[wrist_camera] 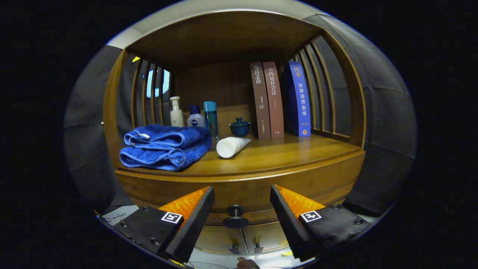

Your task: Pull open the drawer, take out the items inside it, and place them on the countertop above the cabinet.

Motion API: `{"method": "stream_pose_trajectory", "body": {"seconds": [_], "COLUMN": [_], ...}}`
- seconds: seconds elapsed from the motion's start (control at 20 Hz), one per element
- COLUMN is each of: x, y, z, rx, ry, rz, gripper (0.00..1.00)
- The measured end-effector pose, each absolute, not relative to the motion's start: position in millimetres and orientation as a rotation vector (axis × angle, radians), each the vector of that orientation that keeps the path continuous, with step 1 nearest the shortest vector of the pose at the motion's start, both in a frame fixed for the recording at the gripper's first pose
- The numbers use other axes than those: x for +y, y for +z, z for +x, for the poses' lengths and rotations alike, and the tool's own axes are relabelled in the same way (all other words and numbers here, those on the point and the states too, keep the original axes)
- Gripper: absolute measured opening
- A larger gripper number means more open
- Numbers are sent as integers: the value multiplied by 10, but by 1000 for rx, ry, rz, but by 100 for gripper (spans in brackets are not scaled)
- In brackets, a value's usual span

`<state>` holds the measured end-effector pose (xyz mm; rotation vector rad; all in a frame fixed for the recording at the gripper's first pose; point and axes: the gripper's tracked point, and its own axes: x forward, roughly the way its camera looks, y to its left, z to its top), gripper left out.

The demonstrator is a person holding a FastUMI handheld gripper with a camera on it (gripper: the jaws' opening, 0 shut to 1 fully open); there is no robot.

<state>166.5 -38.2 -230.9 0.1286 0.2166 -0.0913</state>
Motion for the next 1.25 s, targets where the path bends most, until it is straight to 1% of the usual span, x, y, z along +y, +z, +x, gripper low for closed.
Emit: {"method": "stream_pose_trajectory", "body": {"seconds": [0.3,0.75,1.05,1.25], "x": [-349,-373,-376,-303], "y": [-1676,-646,-211,-111], "z": [1412,580,125,-59], "rx": [170,89,54,49], "ry": [-75,-76,-76,-54], "rz": [80,93,95,100], "gripper": [99,99,99,99]}}
